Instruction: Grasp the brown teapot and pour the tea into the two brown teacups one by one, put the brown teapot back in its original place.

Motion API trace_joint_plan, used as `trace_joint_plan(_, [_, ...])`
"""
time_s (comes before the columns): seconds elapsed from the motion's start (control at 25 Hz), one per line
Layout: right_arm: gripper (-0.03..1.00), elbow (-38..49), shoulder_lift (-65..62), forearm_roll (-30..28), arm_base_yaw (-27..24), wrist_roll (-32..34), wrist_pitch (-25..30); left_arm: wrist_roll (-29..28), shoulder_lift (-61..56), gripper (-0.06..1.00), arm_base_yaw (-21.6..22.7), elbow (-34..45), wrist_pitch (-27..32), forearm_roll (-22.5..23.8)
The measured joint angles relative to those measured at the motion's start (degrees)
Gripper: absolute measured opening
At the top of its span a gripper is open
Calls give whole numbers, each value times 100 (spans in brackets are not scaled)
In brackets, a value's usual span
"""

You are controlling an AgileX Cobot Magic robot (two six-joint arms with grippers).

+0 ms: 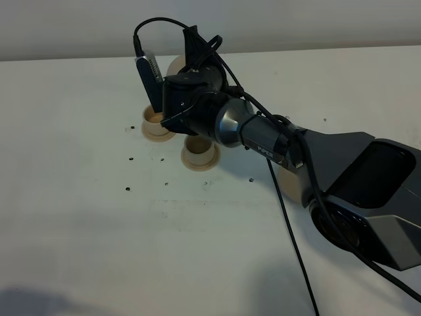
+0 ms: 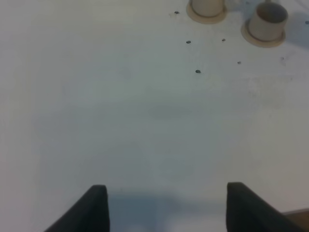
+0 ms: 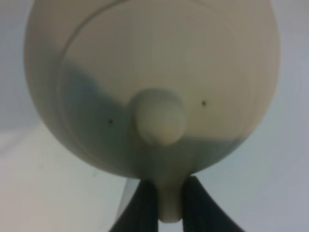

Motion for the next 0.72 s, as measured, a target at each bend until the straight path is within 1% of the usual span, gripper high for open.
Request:
trace_joint_plan(0.56, [10,0,0,-505,190,-4,4,0,0,50,0,0,0,0])
trace_joint_plan(0.72, [10,0,0,-756,228,-4,18,0,0,50,0,0,0,0])
